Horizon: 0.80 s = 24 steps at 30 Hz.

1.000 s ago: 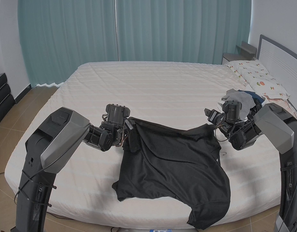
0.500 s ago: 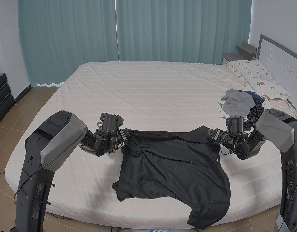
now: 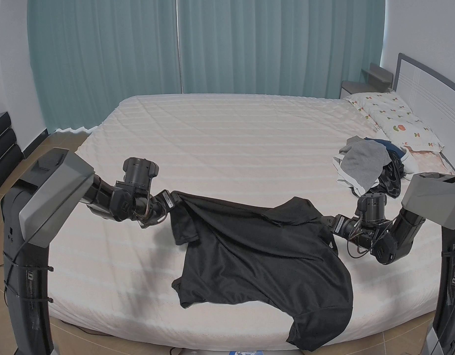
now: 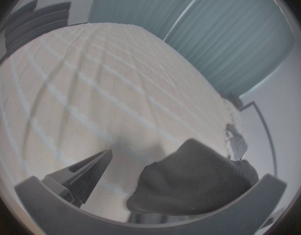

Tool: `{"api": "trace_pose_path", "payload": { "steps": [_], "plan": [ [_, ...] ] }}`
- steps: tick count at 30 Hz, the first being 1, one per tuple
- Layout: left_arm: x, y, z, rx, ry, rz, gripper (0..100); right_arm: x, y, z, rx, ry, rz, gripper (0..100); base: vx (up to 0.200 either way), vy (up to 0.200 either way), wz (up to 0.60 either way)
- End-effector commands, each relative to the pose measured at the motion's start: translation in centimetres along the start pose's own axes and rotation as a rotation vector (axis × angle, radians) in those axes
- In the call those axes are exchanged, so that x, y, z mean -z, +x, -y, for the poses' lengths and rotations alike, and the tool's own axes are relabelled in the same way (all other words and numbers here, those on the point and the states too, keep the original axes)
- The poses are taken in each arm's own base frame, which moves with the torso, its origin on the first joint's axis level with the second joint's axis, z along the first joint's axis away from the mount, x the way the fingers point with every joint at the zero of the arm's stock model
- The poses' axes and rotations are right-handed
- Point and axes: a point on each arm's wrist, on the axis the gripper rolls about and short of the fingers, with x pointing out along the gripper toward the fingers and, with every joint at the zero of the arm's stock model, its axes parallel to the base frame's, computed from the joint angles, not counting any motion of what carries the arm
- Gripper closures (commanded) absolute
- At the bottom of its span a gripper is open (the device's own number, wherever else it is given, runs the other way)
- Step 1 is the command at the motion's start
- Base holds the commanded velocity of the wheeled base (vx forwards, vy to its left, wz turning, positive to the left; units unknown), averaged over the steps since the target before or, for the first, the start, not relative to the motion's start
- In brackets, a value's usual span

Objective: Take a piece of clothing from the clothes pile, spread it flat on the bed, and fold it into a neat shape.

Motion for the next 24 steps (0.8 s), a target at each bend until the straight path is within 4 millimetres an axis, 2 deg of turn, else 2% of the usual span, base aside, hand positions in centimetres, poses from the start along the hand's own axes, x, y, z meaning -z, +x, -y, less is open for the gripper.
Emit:
{"api": "trace_pose_path", "payload": {
  "steps": [1,4,6,11,19,24],
  "plan": [
    [-4.9,-2.9,1.4,0.123,-0.194,0.104,0,0.0,-3.1,-0.1,-0.057,0.021,-0.029,0,0.000,0.000,0.00],
    [-5.3,-0.7,0.8,0.070,-0.246,0.144,0,0.8,-3.5,0.3,-0.048,0.020,-0.058,0,0.000,0.000,0.00],
    [-5.1,-0.2,0.5,0.050,-0.249,0.135,0,1.1,-3.6,0.3,-0.045,0.017,-0.070,0,0.000,0.000,0.00],
    [-3.2,0.9,-0.4,-0.064,-0.237,-0.028,0,2.3,-3.9,0.4,-0.043,0.009,-0.109,0,0.000,0.000,0.00],
    [-0.5,-0.1,-1.8,-0.175,-0.064,-0.353,0,4.5,-2.9,1.1,-0.028,-0.001,-0.184,0,0.000,0.000,0.00],
    [0.3,-0.9,-2.4,-0.232,-0.014,-0.461,0,5.4,-2.3,1.4,-0.026,0.000,-0.188,0,0.000,0.000,0.00]
  ]
}}
